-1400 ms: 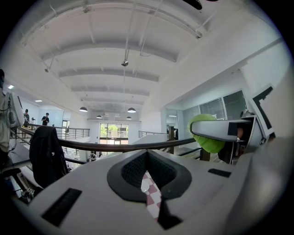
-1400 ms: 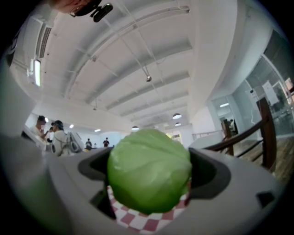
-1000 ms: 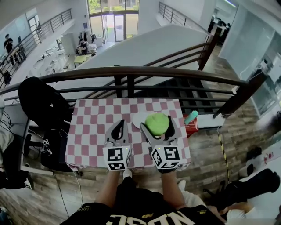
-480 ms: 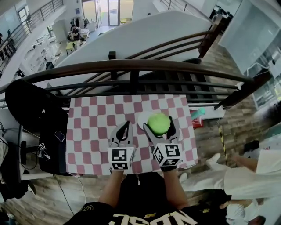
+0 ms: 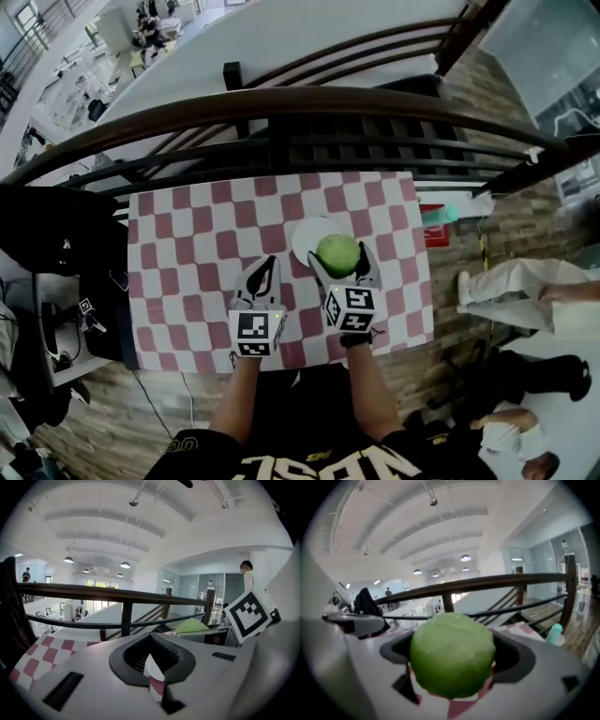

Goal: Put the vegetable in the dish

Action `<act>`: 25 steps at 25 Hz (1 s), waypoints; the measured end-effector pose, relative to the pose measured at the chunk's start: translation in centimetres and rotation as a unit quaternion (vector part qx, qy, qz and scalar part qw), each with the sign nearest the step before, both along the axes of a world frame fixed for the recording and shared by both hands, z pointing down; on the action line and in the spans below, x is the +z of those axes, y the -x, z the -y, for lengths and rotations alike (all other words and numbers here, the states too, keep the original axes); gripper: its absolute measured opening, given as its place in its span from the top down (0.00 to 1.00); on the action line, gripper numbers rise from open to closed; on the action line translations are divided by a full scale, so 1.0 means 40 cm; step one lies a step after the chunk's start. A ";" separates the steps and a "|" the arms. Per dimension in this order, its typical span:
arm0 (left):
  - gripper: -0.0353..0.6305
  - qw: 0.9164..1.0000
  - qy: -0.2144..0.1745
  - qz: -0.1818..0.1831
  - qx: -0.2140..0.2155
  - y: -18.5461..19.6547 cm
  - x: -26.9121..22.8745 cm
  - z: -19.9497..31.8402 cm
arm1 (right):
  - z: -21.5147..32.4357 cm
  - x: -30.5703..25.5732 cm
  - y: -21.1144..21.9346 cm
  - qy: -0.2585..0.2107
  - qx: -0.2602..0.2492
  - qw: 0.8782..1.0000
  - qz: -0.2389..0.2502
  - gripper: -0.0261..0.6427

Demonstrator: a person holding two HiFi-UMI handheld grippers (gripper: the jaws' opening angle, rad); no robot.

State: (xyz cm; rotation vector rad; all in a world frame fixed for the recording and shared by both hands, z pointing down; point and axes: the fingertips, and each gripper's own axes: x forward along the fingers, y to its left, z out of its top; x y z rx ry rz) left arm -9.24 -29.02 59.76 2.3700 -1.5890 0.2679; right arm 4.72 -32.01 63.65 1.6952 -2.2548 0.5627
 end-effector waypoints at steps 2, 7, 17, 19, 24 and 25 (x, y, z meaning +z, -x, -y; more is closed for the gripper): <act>0.92 1.000 0.023 0.002 0.002 -0.010 0.050 0.009 | 0.017 0.082 -0.003 0.029 0.002 1.000 -0.005 0.16; 0.92 0.998 0.070 0.005 0.004 -0.027 0.137 0.029 | 0.046 0.249 0.023 0.087 -0.020 0.995 -0.032 0.16; 0.92 0.994 0.107 0.015 0.000 -0.027 0.227 0.072 | 0.112 0.409 0.050 0.137 -0.042 0.986 -0.085 0.16; 0.92 0.994 0.112 0.016 -0.002 -0.030 0.235 0.067 | 0.113 0.416 0.066 0.138 -0.058 0.984 -0.096 0.16; 0.92 0.994 0.110 0.012 -0.005 -0.047 0.218 0.055 | 0.116 0.394 0.070 0.134 -0.063 0.984 -0.098 0.16; 0.92 0.994 0.108 0.009 -0.009 -0.046 0.208 0.053 | 0.119 0.369 0.068 0.121 -0.062 0.986 -0.096 0.16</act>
